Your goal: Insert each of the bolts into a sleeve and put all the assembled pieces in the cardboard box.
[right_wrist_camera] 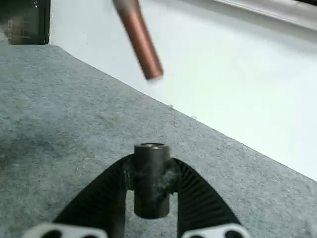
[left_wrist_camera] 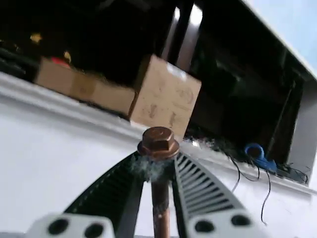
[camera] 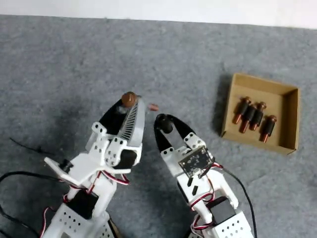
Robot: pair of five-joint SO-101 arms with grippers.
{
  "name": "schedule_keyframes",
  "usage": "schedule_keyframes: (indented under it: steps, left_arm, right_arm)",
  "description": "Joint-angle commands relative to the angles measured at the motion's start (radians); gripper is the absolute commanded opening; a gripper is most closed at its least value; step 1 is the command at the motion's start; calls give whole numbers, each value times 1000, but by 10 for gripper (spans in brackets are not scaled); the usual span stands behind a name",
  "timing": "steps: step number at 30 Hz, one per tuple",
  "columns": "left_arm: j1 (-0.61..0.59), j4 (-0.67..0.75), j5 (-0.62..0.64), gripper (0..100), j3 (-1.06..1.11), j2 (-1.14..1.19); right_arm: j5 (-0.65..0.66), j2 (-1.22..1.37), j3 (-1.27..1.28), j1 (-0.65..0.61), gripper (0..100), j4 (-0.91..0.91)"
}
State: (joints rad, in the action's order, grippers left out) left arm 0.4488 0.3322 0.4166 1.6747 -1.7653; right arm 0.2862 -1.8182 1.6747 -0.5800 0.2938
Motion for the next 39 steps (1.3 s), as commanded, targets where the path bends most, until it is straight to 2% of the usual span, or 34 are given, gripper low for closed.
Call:
schedule_keyframes:
  steps: [1,5,11,15,20,24,28,32,39]
  left_arm:
    - [42,-127,11,7,-4,-62]
    - [70,-222,11,7,-1,-61]
    - [68,-258,11,7,1,-61]
    - [-4,-256,15,7,-21,-61]
    - [-50,-310,166,7,-33,-59]
    - [-50,-321,178,7,-33,-59]
    - [-42,-322,180,7,-28,-59]
    - [27,-330,180,7,-22,-59]
    - [51,-408,180,7,-61,-61]
  right_arm:
    - [11,-19,110,-5,5,-28]
    - [14,-19,110,-10,5,-31]
    - [15,-19,110,-10,5,-59]
    - [15,-19,110,-7,5,-82]
    - [17,-19,110,-35,5,-84]
    - [17,-16,110,-48,5,-79]
    - [18,-15,110,-61,5,-74]
    - [18,-15,110,-61,5,-62]
    - [18,-15,110,-61,5,-41]
